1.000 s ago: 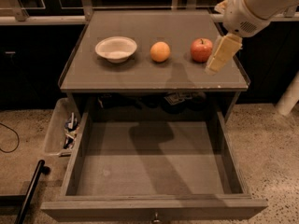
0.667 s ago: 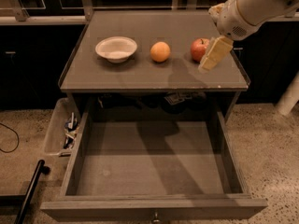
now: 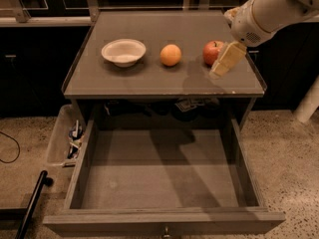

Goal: Place apple into top drawer

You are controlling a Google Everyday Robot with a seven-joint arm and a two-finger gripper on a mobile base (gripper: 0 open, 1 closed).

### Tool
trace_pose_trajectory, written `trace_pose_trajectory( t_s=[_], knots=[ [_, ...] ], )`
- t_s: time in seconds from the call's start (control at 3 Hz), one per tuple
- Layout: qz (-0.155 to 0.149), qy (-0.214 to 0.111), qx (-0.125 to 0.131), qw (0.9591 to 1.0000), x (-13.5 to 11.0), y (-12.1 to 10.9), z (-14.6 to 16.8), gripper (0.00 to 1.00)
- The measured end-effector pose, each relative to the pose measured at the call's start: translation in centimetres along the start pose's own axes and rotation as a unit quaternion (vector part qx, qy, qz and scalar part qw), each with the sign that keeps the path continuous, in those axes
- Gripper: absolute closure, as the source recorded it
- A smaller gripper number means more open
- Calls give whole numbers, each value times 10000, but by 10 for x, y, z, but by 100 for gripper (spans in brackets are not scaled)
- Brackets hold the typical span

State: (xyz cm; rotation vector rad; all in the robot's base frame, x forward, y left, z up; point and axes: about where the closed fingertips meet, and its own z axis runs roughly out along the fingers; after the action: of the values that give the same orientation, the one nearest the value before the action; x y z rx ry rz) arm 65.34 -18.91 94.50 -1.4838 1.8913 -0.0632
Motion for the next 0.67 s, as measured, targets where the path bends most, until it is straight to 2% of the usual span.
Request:
trace_pose_trajectory(
  t_s=[0.33,0.67],
  knots=[
    [366,-177,145,9991,16,-19,30,0],
    [875,-474,17,9950,33,-33,59,0]
  ],
)
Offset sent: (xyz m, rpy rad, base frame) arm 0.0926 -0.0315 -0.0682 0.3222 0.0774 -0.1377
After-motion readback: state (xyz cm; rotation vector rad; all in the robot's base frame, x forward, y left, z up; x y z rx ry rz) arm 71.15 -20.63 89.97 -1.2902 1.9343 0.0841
